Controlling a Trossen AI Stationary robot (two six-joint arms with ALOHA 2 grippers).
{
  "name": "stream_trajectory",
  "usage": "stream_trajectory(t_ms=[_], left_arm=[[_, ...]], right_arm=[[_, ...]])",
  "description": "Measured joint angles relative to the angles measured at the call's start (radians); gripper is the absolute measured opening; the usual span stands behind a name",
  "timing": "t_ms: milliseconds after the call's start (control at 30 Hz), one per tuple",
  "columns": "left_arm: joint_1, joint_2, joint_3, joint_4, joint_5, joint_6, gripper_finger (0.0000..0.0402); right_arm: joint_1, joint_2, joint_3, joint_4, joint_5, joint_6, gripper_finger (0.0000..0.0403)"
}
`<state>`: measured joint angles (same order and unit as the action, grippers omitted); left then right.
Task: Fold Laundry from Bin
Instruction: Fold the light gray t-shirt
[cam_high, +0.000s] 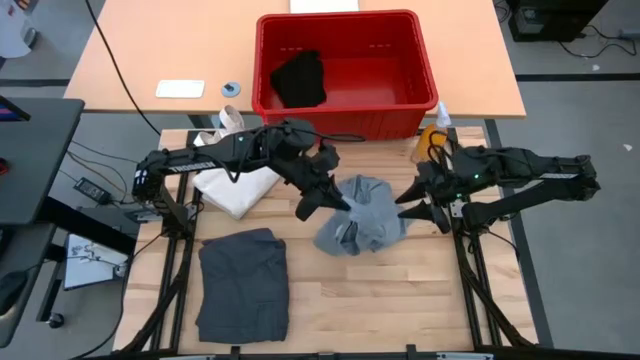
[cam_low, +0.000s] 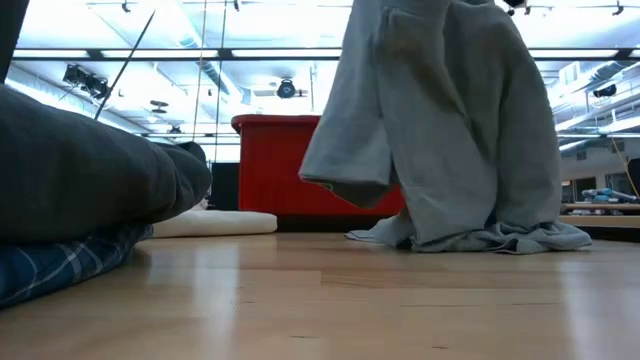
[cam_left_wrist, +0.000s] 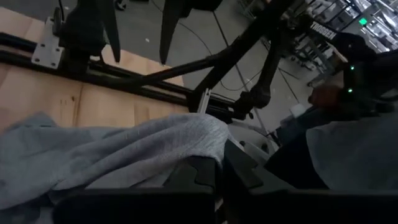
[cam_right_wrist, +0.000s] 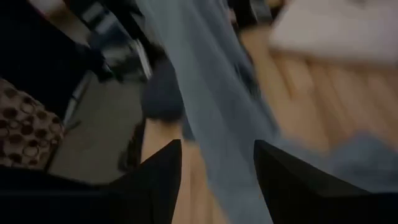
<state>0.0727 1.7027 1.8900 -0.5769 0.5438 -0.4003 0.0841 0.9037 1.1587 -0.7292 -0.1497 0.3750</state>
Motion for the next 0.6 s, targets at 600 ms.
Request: stream_trajectory(t_ms=[600], left_arm=[[-0.037,0.0,0.0,0.113,0.028,0.011,0.0011]], right_arm=[[-0.141,0.231,0.0,0.432,-0.232,-0.325,0.0203]])
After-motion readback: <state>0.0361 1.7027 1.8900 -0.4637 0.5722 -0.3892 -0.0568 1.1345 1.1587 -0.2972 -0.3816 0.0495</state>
